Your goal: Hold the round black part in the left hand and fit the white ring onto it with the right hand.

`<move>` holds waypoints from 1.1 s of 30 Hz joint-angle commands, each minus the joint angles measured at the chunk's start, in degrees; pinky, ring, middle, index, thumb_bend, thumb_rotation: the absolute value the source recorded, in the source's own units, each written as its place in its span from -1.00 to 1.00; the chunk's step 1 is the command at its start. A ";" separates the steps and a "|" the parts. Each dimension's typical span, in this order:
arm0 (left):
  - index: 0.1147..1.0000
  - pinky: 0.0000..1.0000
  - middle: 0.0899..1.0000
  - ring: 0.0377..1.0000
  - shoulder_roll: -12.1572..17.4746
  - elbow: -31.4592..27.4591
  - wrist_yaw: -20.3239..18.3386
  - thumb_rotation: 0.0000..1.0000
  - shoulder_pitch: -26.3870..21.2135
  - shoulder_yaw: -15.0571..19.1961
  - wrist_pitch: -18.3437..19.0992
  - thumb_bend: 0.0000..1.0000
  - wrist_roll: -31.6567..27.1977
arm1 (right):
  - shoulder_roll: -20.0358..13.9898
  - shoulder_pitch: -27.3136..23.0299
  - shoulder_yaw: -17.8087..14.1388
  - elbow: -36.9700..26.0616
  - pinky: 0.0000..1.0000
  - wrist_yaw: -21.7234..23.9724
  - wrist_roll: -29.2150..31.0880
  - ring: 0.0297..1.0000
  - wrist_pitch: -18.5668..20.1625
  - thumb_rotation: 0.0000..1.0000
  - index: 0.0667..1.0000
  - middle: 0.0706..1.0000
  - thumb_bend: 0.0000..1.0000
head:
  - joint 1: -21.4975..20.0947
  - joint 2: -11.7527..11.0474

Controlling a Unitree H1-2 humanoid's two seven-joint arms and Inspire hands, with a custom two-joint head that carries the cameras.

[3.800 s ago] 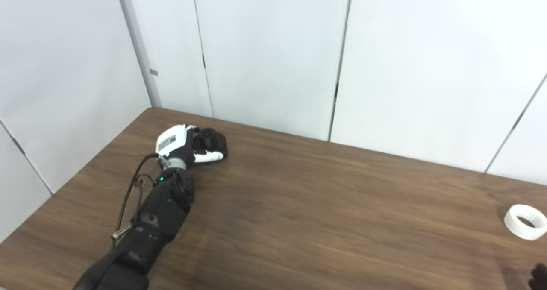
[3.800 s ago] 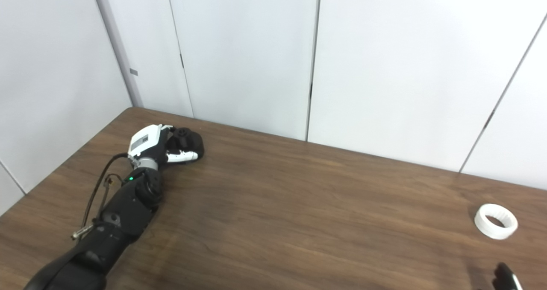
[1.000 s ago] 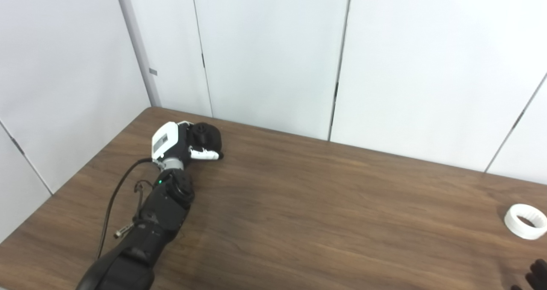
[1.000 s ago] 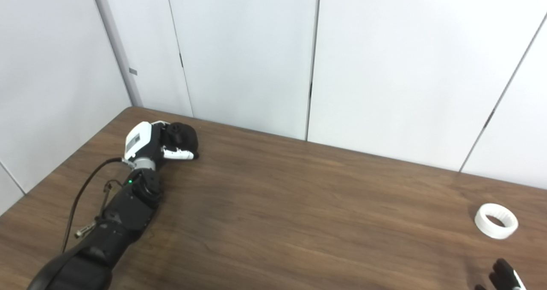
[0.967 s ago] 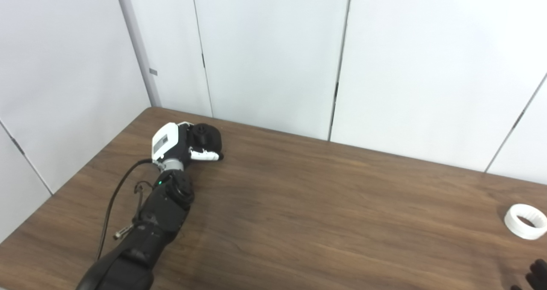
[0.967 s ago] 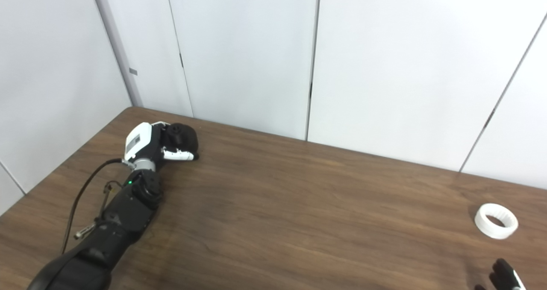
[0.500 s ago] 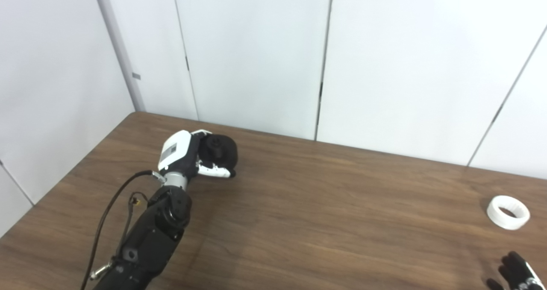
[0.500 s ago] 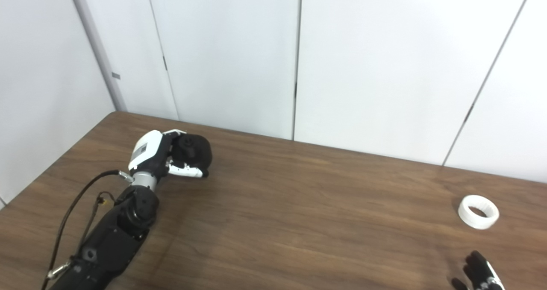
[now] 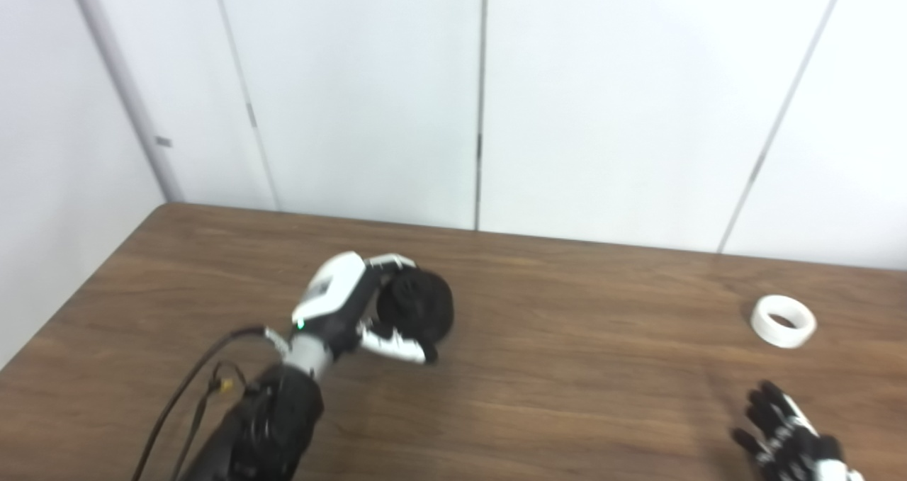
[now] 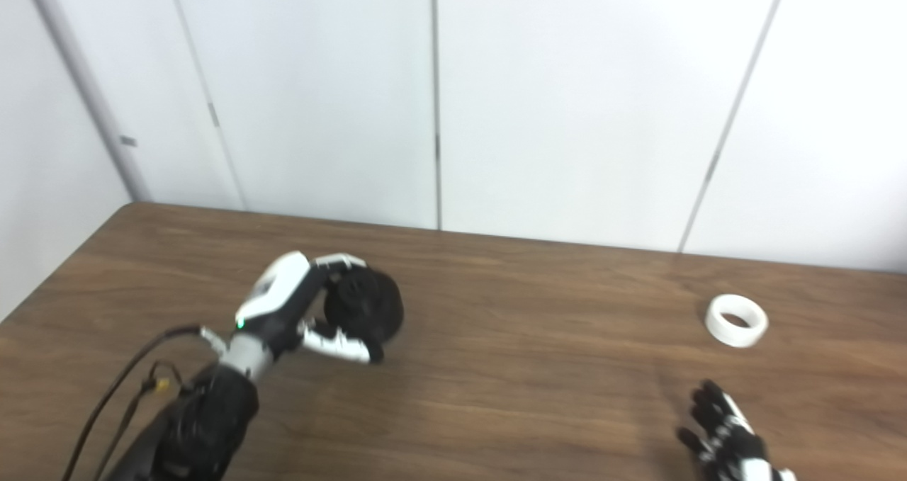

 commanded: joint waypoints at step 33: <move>-0.17 0.58 0.48 0.64 -5.82 0.11 -4.47 -0.88 9.64 -5.48 -13.39 0.04 7.03 | 4.03 -2.32 6.42 -10.41 0.82 -9.93 -5.79 0.90 9.87 1.00 0.78 0.81 0.34 | -8.72 6.66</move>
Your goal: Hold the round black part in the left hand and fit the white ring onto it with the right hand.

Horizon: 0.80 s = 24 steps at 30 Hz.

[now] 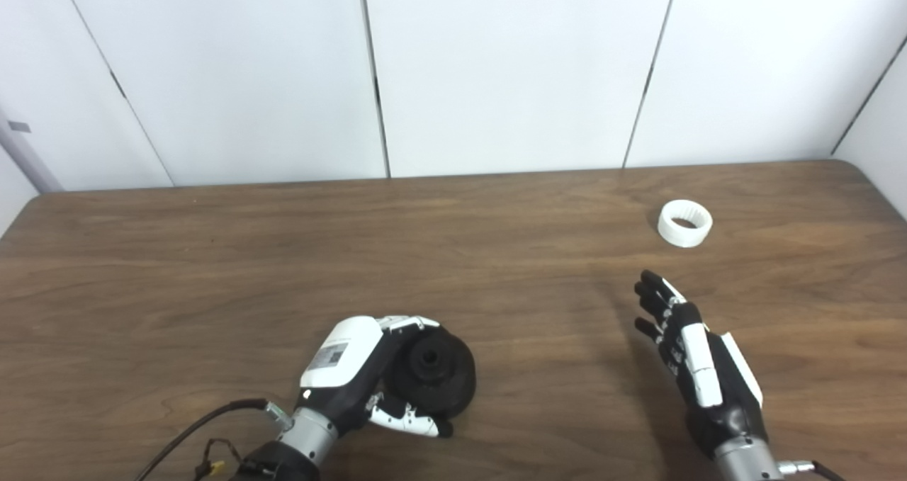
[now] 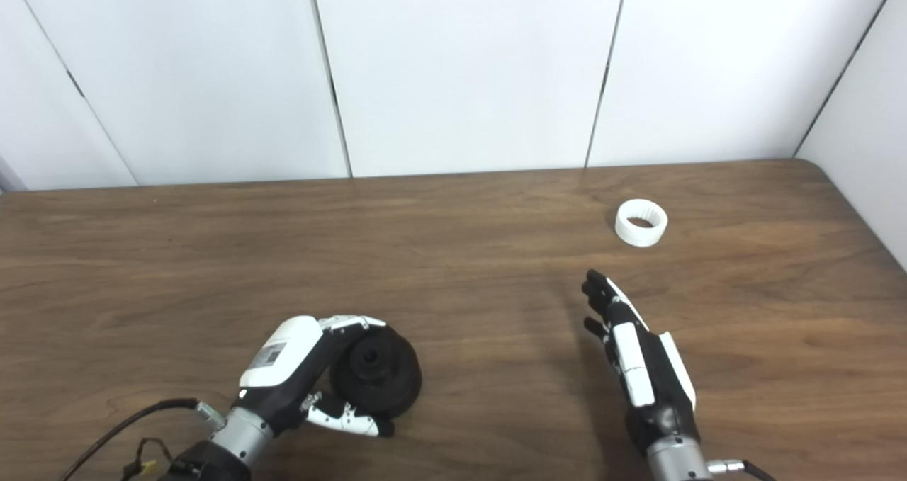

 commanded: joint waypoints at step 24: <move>-0.17 0.42 0.43 0.57 0.19 0.13 -6.59 -0.89 -0.09 -0.41 3.41 0.05 -1.43 | 0.43 -4.50 -2.90 -14.25 0.83 -0.24 3.18 0.88 6.68 0.99 0.78 0.81 0.27 | -2.49 2.24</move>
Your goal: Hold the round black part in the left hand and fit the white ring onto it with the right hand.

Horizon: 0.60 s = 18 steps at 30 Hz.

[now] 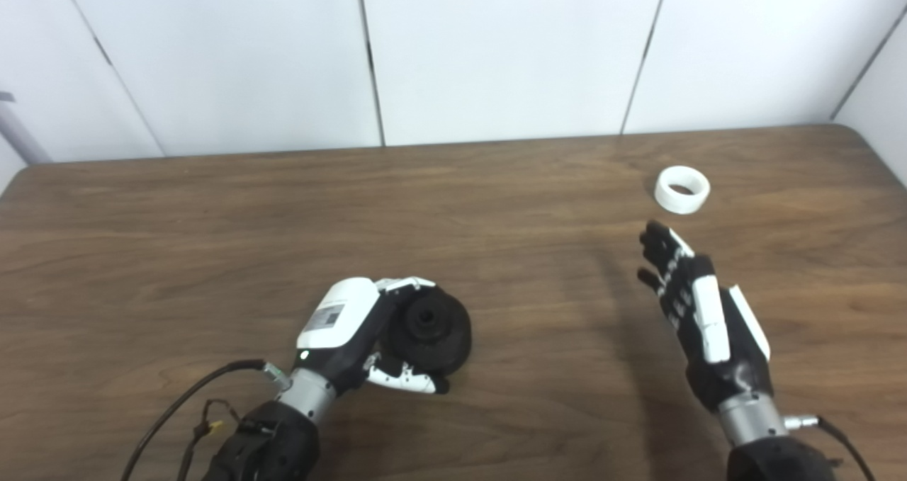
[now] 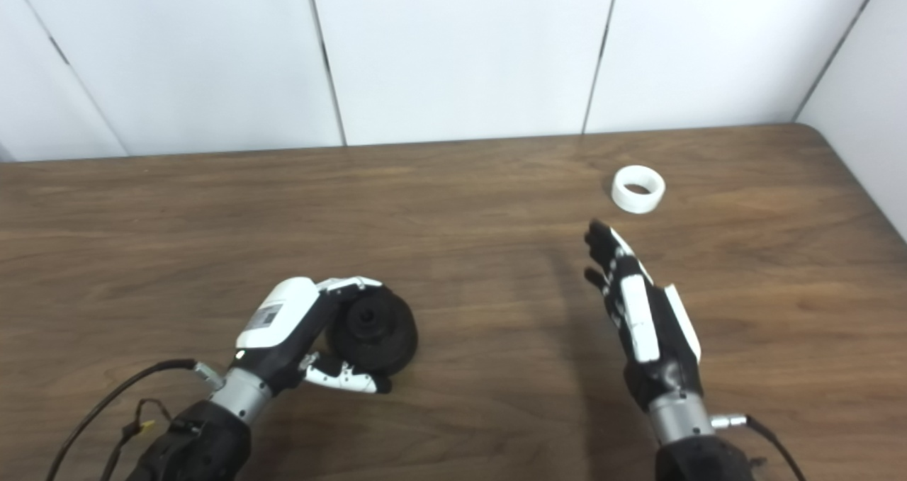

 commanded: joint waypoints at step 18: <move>-0.17 0.47 0.46 0.64 0.97 1.61 -5.52 -0.88 1.06 -3.92 2.85 0.05 2.56 | -0.46 -4.77 -5.06 -6.97 0.84 1.30 1.39 0.89 5.48 1.00 0.76 0.79 0.25 | -0.69 0.21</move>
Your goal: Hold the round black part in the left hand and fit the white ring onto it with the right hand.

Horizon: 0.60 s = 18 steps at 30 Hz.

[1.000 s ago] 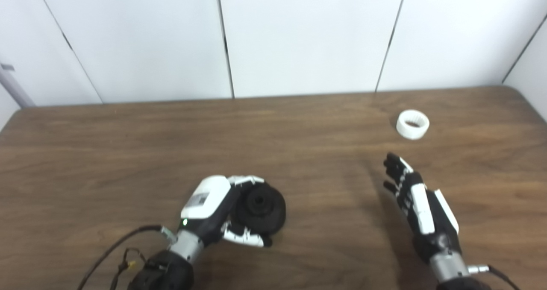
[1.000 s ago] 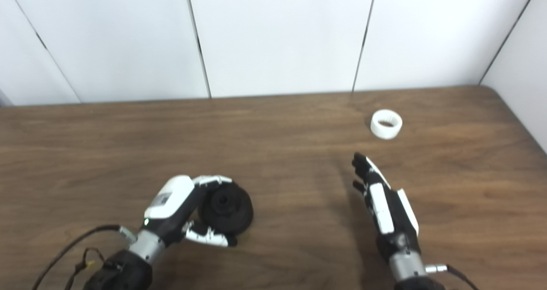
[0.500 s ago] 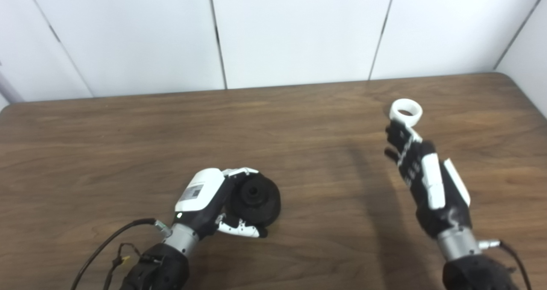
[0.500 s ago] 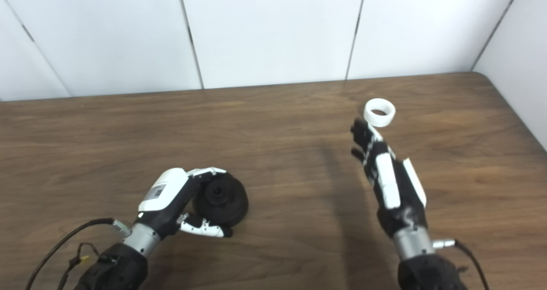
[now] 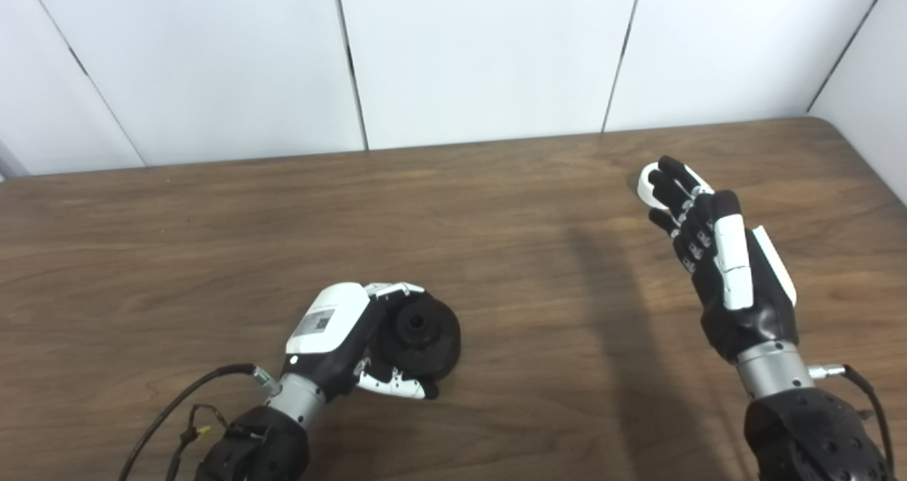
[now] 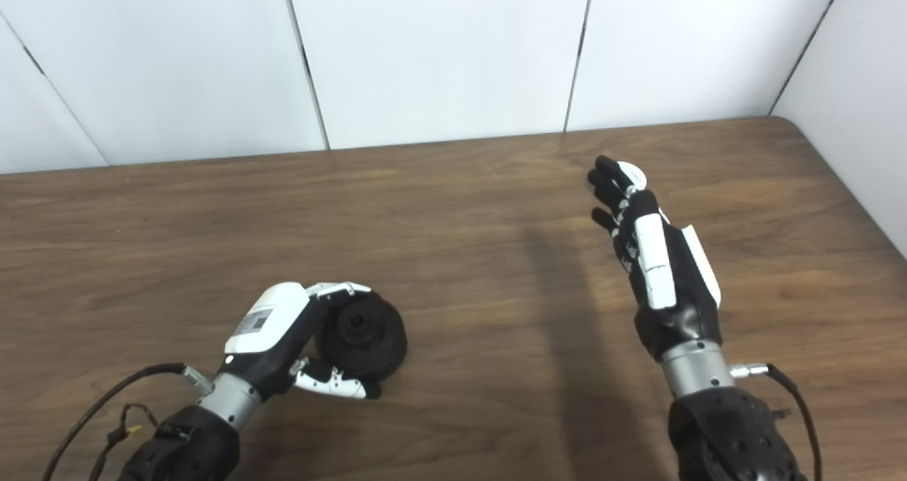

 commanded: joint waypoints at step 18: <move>-0.16 0.48 0.48 0.65 1.65 3.59 -1.09 -0.88 2.64 -1.57 -2.95 0.05 0.91 | -7.64 -9.64 -4.80 4.41 0.81 2.28 -4.29 0.88 1.61 0.69 0.80 0.83 0.27 | -10.52 -2.82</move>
